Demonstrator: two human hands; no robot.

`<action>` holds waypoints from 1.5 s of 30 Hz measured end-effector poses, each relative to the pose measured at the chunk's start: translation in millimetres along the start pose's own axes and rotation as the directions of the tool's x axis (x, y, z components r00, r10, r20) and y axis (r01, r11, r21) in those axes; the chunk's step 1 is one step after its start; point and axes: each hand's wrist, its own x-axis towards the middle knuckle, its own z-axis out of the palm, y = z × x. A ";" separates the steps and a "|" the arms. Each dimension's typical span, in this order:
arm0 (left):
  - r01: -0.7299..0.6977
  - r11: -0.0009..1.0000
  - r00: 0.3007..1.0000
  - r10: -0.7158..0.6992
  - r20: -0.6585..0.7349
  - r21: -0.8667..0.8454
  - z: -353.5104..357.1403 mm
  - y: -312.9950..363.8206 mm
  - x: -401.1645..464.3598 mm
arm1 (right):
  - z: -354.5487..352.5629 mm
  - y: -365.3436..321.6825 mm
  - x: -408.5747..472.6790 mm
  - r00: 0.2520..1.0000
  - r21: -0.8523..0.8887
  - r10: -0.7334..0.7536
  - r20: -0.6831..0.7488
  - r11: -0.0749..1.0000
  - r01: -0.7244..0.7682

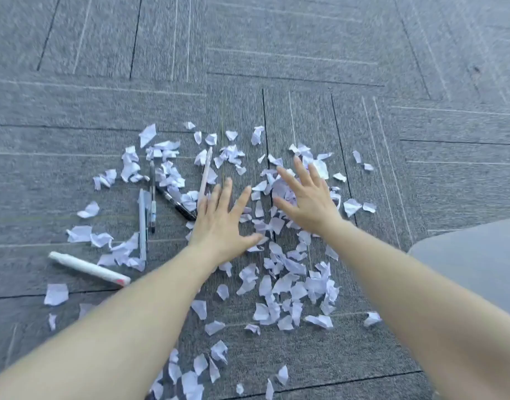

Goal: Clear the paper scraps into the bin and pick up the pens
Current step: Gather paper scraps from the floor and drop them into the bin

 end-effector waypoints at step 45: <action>-0.764 0.540 0.619 0.769 -0.162 -0.354 -128.5 392.6 -29.5 | -229.5 91.0 -265.4 0.405 0.717 0.794 -0.454 0.595 -0.362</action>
